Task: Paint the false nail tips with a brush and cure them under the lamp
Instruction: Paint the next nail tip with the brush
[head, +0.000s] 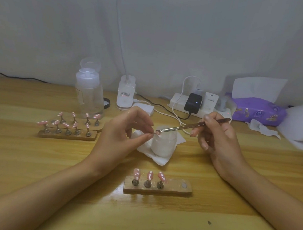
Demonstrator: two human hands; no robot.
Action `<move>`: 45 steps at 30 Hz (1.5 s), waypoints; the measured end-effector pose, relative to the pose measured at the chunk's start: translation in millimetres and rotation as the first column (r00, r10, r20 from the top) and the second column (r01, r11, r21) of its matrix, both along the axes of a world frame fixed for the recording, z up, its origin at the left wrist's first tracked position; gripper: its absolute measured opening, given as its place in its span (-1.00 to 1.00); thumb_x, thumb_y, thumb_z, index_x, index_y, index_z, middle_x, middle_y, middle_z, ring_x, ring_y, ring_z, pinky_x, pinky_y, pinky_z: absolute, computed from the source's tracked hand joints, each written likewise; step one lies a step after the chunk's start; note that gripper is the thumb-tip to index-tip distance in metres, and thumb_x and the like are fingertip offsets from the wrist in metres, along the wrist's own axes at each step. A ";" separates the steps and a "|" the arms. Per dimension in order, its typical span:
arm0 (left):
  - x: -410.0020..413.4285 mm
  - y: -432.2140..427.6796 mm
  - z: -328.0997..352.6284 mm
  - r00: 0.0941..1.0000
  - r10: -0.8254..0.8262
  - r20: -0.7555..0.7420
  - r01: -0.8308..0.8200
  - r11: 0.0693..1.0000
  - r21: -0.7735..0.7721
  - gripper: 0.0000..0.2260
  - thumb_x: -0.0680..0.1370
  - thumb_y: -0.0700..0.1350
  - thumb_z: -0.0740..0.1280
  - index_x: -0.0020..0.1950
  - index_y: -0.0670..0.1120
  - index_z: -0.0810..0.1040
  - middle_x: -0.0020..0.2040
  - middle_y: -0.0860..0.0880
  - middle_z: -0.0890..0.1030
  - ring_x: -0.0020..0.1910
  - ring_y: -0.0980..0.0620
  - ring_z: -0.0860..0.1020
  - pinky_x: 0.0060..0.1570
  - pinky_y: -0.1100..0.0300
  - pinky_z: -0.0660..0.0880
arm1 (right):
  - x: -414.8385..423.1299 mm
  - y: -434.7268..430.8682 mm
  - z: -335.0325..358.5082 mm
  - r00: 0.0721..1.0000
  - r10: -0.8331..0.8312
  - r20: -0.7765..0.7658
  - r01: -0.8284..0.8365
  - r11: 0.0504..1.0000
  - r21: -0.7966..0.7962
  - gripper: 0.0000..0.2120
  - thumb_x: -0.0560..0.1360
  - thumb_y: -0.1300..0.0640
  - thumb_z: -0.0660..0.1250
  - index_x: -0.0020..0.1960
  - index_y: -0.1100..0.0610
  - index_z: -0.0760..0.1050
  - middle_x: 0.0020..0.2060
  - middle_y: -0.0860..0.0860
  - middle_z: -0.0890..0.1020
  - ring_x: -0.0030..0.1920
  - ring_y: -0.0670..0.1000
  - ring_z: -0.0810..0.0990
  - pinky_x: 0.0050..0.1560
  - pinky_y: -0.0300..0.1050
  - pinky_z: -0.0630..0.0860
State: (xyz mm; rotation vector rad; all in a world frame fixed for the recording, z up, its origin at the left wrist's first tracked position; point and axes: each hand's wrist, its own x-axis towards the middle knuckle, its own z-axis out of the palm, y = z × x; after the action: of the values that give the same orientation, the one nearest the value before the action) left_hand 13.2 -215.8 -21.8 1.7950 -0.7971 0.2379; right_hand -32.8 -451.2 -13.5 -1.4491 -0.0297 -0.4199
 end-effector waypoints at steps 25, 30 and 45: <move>3.4 -1.6 -0.6 0.996 0.084 0.033 -0.088 0.985 0.151 -0.89 0.48 0.05 0.41 -0.06 0.06 0.63 -0.05 0.20 0.66 0.01 0.20 0.60 0.21 -0.14 0.46 | 0.2 -0.9 1.6 0.999 -0.045 -0.028 0.048 0.992 0.114 -0.77 0.64 0.13 0.18 -0.19 0.09 0.41 -0.42 0.05 0.63 -0.58 -0.08 0.33 -0.52 -0.23 0.17; 0.4 -1.7 1.1 0.994 0.095 0.049 -0.100 0.990 0.102 -0.93 0.46 0.03 0.44 -0.10 0.07 0.65 -0.08 0.21 0.66 -0.07 0.16 0.60 0.13 -0.18 0.49 | -0.6 -0.2 1.7 1.000 -0.018 -0.008 0.019 0.995 0.095 -0.78 0.64 0.12 0.18 -0.19 0.09 0.40 -0.41 0.04 0.64 -0.57 -0.09 0.33 -0.53 -0.26 0.20; 2.4 1.3 -2.7 0.990 0.102 0.096 -0.110 0.990 0.093 -0.96 0.49 -0.07 0.47 -0.13 0.07 0.65 -0.11 0.19 0.64 -0.24 0.10 0.44 -0.11 0.15 0.46 | -1.0 1.8 1.8 0.999 -0.013 -0.032 0.014 0.999 0.033 -0.80 0.60 0.09 0.23 -0.20 0.08 0.39 -0.38 0.07 0.66 -0.55 -0.08 0.37 -0.54 -0.27 0.20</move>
State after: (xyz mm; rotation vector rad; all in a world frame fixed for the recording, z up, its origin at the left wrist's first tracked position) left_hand 15.7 -214.6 -24.5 1.9326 -0.7893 0.3578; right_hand -33.8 -449.5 -11.7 -1.4238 0.0128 -0.4061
